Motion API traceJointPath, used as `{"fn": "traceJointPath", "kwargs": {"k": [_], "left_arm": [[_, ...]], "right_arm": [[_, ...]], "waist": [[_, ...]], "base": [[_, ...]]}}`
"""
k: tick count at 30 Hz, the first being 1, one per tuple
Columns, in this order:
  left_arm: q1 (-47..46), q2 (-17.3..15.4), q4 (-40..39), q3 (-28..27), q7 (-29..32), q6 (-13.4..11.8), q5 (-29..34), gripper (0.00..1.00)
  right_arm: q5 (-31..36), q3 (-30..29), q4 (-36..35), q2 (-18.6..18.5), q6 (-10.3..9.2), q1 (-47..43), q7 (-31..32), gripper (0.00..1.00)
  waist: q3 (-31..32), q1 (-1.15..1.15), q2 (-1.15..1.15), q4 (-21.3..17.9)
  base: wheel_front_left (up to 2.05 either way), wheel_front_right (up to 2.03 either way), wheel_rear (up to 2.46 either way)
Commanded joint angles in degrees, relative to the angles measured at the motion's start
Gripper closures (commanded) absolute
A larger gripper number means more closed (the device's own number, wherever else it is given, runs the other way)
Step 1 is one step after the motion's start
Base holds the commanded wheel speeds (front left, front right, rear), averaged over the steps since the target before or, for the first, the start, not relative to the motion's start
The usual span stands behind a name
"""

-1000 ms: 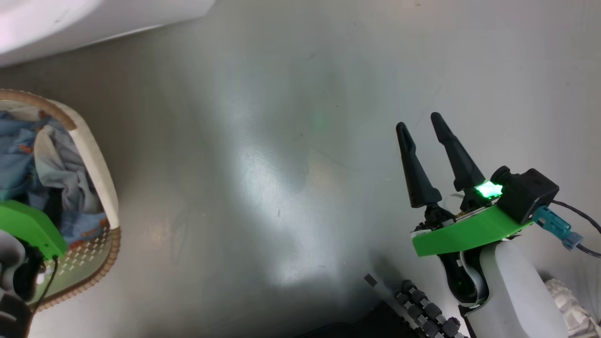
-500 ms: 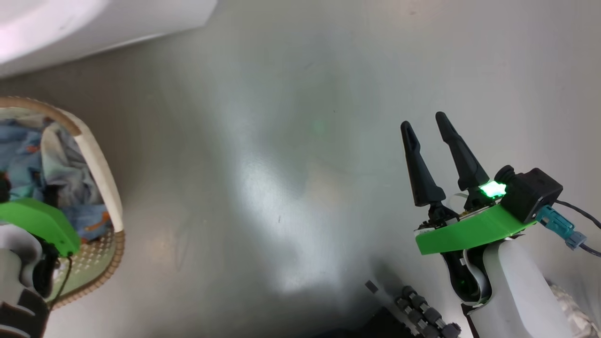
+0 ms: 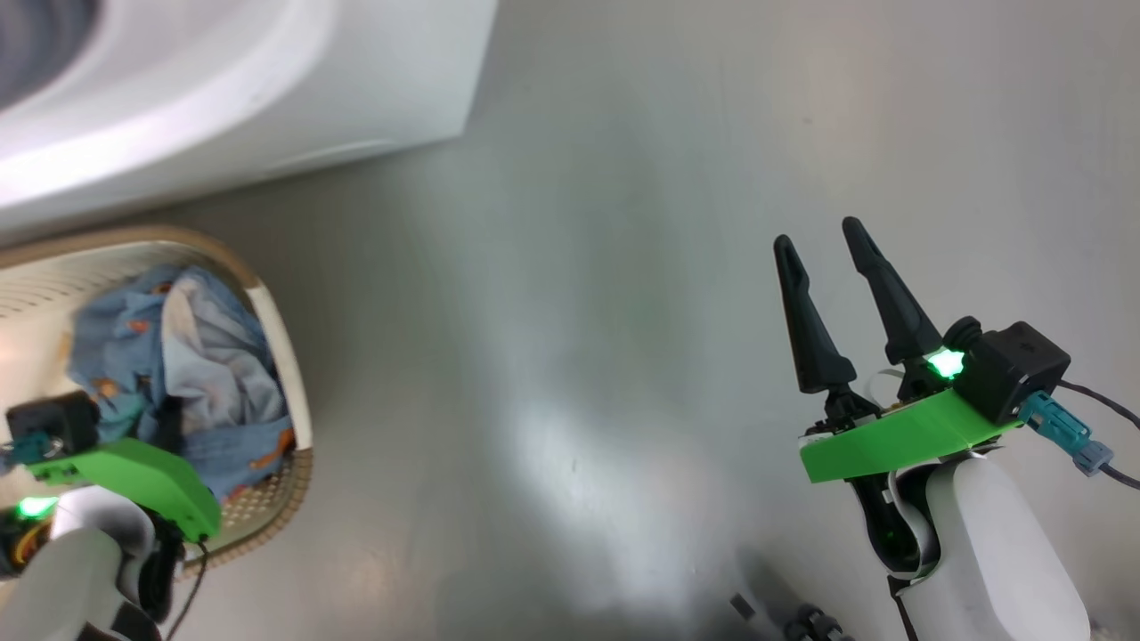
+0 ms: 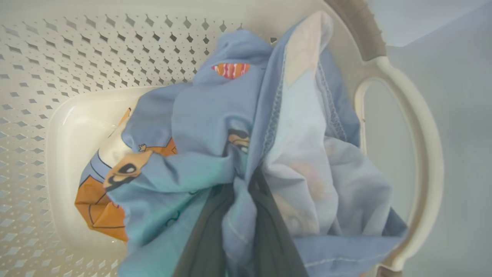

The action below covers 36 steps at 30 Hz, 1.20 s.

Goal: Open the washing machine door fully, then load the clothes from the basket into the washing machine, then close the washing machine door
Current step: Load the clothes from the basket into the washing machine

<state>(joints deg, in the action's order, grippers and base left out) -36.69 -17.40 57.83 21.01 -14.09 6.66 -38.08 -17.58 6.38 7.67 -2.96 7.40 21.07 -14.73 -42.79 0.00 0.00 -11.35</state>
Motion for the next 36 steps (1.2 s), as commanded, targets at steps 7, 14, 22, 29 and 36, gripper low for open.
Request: {"fn": "traceJointPath", "kwargs": {"k": [7,14,22,29,36], "left_arm": [[6.2,-0.6,-7.9,-4.9,-0.9,-1.0,2.2,1.00],[14.1,1.9,-17.1,-10.6,-0.9,-2.0,5.3,1.00],[20.9,5.2,-26.8,-16.5,-0.9,-2.4,10.1,1.00],[26.2,8.8,-35.6,-21.7,-0.9,-1.7,14.8,1.00],[30.0,11.1,-41.4,-25.1,-0.9,-0.5,17.7,1.00]], "right_arm": [[1.7,-0.3,-0.1,0.1,0.09,-3.6,-0.3,0.00],[2.9,-0.8,1.3,0.1,0.09,-5.1,-0.3,0.00],[4.1,-1.4,2.4,0.1,0.09,-6.8,-0.3,0.00],[4.7,-1.6,2.9,0.1,0.09,-8.4,-0.3,0.00],[4.8,-1.6,3.5,0.1,0.09,-10.0,-0.3,0.00]], "waist": [[8.0,0.00,0.00,4.9],[13.8,0.00,0.00,6.5],[20.2,0.00,0.00,8.0],[25.2,0.00,0.00,9.2],[29.1,0.00,0.00,9.6]], "base": [[0.00,0.00,0.00],[0.00,0.00,0.00],[0.00,0.00,0.00],[0.00,0.00,0.00],[0.00,0.00,0.00]]}}
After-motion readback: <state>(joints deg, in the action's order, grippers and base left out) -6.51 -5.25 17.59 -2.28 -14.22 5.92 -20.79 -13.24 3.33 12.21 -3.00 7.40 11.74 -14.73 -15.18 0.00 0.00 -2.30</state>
